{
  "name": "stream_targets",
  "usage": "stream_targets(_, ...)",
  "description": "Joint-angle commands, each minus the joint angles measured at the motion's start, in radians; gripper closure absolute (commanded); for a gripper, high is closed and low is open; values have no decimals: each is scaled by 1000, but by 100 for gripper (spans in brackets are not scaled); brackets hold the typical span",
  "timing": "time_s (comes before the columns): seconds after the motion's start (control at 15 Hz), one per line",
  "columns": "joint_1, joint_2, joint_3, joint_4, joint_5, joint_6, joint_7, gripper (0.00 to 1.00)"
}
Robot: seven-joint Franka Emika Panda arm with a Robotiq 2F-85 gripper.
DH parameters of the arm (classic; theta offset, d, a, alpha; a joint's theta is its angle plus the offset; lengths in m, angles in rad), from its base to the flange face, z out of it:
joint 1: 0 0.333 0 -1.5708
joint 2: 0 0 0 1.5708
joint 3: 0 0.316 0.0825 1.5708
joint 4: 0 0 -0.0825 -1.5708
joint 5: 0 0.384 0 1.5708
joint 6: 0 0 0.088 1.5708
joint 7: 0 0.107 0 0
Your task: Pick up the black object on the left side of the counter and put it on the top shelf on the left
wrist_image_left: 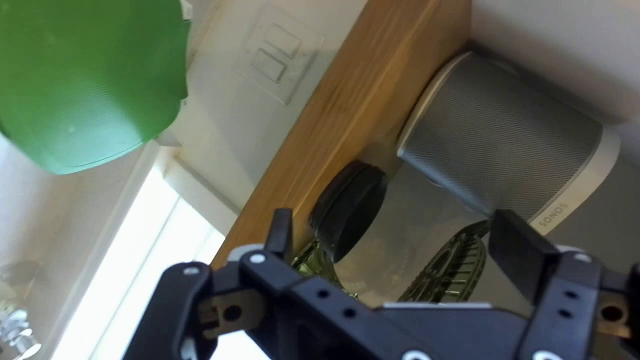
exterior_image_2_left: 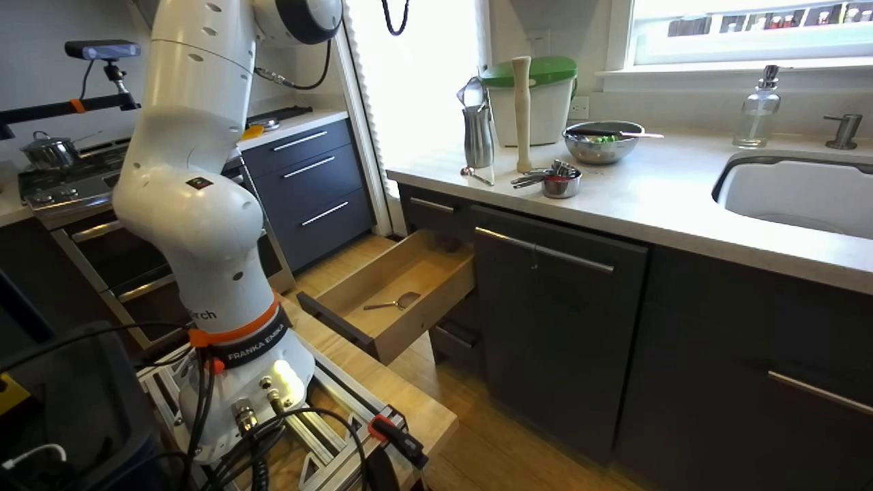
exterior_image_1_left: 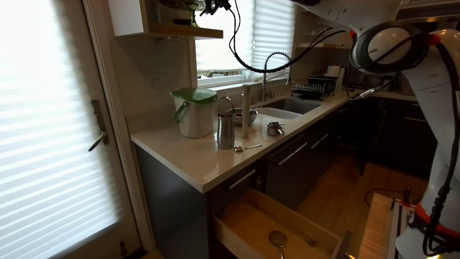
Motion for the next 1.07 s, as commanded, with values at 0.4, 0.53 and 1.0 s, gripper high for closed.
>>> stream_targets(0.4,-102,-325,56,-445,181,-312,-213,0)
stream_targets(0.53,-124,-368,61,-539,270,-337,-263,0)
stream_targets(1.0,-158,-525,22,-882,297,-525,-359,0)
